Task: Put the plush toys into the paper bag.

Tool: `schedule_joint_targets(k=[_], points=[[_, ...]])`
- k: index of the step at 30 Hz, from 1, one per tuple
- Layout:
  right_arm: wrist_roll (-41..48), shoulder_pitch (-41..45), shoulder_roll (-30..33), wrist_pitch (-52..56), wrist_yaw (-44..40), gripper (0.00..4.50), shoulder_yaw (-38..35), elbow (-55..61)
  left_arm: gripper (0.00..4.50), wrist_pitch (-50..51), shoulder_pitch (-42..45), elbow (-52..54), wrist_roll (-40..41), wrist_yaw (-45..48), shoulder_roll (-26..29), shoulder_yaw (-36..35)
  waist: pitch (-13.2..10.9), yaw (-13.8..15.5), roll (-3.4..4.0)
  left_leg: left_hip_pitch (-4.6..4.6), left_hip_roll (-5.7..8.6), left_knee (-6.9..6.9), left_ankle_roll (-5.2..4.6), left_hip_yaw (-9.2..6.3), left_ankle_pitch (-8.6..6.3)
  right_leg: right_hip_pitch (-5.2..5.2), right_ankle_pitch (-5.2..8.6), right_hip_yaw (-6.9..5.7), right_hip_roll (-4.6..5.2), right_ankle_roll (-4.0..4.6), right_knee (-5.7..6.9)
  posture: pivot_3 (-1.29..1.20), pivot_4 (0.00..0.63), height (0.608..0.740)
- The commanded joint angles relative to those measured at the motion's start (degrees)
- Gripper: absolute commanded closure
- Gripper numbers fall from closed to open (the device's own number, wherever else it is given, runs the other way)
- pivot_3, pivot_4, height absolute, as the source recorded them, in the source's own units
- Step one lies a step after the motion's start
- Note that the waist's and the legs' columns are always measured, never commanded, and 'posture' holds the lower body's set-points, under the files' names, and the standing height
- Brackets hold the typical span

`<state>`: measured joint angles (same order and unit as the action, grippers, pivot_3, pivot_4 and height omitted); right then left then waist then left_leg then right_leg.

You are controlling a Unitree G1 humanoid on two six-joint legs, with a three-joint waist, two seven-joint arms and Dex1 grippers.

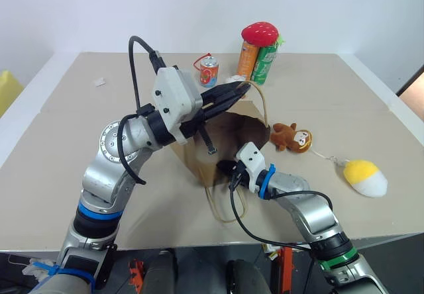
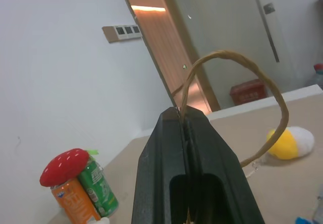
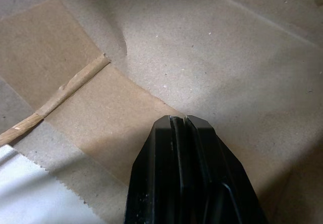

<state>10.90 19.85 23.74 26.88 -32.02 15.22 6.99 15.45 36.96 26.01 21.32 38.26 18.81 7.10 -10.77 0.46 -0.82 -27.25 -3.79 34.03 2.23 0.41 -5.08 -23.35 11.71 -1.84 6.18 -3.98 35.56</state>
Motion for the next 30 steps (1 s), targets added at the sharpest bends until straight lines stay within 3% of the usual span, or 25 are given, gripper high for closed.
schedule_joint_targets(k=[1, 11, 17, 26, 27, 29, 30], points=[[-1.58, -0.12, 0.11, 0.71, 0.69, 4.14, -1.37, -1.90, 4.50, -1.85, 1.03, 4.72, 0.83, 1.24, 0.38, 0.45, 0.00, -0.01, 0.00, 0.00, 0.00, 0.00, 0.00, 0.00, 0.00, 0.01, 0.00, 0.00, 0.00, 0.00, -0.04, 0.00, 0.150, 0.740], [-1.58, 0.16, 0.51, 0.23, -0.05, 4.14, -1.69, -2.35, 4.50, -3.02, 0.73, 1.52, -1.46, -0.23, 0.55, -0.83, 0.00, -0.01, 0.00, -0.01, 0.00, -0.01, 0.00, 0.00, 0.00, -0.01, 0.00, 0.00, 0.00, 0.00, -0.10, 0.00, 0.150, 0.740], [-1.49, 1.89, 1.36, -0.87, -1.46, 4.14, -1.96, -1.76, 4.50, -2.78, -1.95, -5.63, -3.59, -7.25, -1.80, -4.78, -0.01, -0.01, 0.01, 0.00, 0.00, -0.01, 0.00, 0.00, 0.00, -0.02, 0.00, 0.00, 0.01, 0.00, -0.10, 0.00, 0.150, 0.740], [4.11, 5.79, 3.52, 1.26, -5.23, 4.14, -9.33, 3.18, 4.50, -7.35, -4.39, -9.98, -6.68, -5.21, -0.85, -3.33, -0.03, 0.12, 0.01, -0.14, 0.01, -0.15, 0.00, 0.02, 0.00, -0.07, 0.04, -0.02, 0.02, -0.04, -0.12, 0.00, 0.150, 0.740], [5.77, 5.66, 4.14, 1.93, -6.30, 3.77, -10.70, 4.60, 4.50, -7.91, -4.76, -10.38, -7.12, -5.00, -0.75, -3.11, -0.03, 0.12, 0.01, -0.20, 0.01, -0.23, 0.00, 0.02, 0.00, 0.00, 0.10, -0.02, 0.02, -0.07, -0.12, 0.00, 0.150, 0.740], [8.33, 5.35, 5.16, 3.18, -7.81, 3.47, -12.65, 6.87, 4.50, -9.34, -4.92, -11.38, -8.66, -5.00, -0.48, -2.71, -0.03, 0.14, 0.01, -0.27, 0.01, -0.33, -0.07, 0.02, 0.05, -0.05, 0.17, -0.01, 0.01, -0.10, -0.12, 0.00, 0.150, 0.740], [9.06, 5.21, 5.53, 3.60, -8.28, 2.83, -13.18, 7.67, 4.50, -10.02, -4.89, -11.80, -9.34, -5.05, -0.42, -2.54, -0.03, 0.15, 0.01, -0.26, 0.01, -0.42, -0.12, 0.01, 0.08, -0.05, 0.32, -0.01, -0.02, -0.21, -0.11, 0.00, 0.150, 0.740]])
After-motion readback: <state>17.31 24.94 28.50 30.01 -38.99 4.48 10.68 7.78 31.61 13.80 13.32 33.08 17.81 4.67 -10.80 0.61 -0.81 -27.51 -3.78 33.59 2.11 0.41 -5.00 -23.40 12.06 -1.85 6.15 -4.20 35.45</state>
